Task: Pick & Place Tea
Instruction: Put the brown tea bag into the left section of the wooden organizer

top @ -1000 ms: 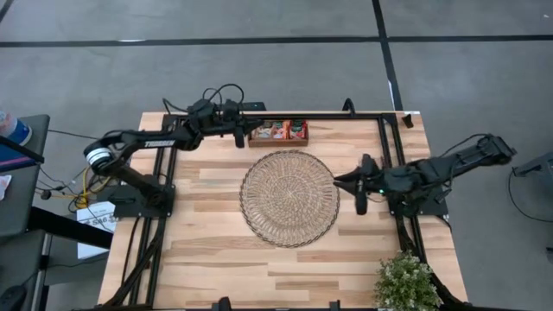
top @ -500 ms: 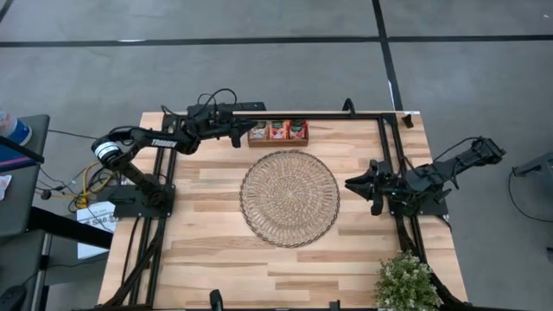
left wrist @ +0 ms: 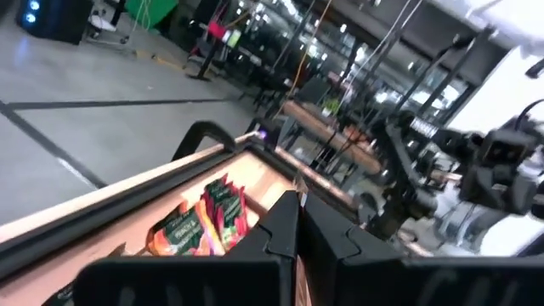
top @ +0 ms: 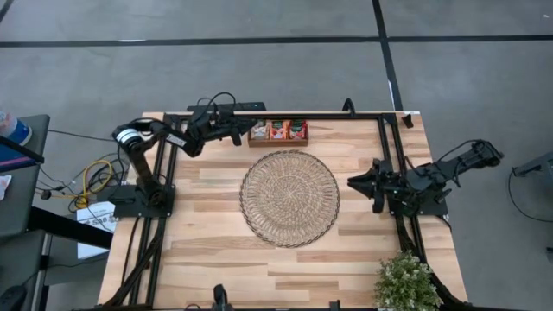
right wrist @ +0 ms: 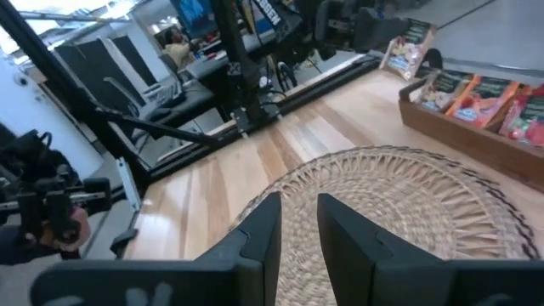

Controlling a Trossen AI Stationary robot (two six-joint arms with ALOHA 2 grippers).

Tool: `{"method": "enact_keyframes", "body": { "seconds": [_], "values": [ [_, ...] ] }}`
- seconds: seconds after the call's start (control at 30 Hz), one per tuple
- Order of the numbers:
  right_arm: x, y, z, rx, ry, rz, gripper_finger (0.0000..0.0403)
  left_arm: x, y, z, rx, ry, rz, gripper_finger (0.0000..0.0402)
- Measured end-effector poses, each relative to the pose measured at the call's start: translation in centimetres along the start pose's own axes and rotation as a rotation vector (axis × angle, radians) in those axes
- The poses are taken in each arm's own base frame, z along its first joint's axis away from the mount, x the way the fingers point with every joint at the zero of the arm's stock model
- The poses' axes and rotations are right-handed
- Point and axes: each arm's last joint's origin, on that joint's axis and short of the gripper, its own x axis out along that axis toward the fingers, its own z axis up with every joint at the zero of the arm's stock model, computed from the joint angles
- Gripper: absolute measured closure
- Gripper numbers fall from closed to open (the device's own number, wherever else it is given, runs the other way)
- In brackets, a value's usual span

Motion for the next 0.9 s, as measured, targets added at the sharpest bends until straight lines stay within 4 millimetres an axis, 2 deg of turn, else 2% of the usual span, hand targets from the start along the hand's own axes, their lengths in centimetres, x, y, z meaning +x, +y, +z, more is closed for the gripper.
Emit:
{"method": "enact_keyframes", "body": {
  "seconds": [0.17, 0.4, 0.67, 0.9],
  "values": [
    [0.9, -0.9, -1.6, 0.006, 0.0, -0.018, 0.0333, 0.0, 1.0, -0.6, -0.056, -0.038, -0.014, 0.0401],
    [2.1, -2.3, -3.6, 0.053, -0.061, 0.093, 0.0333, -0.3, 1.6, -0.4, -0.077, -0.055, 0.012, 0.0401],
    [2.4, -3.0, -3.0, 0.03, -0.087, 0.152, 0.0333, -0.7, 3.2, -0.5, -0.159, -0.039, 0.163, 0.0401],
    [2.5, -3.5, -2.8, 0.032, -0.081, 0.165, 0.0333, 1.3, 3.8, 0.3, -0.096, 0.042, 0.194, 0.0401]
  ]
}}
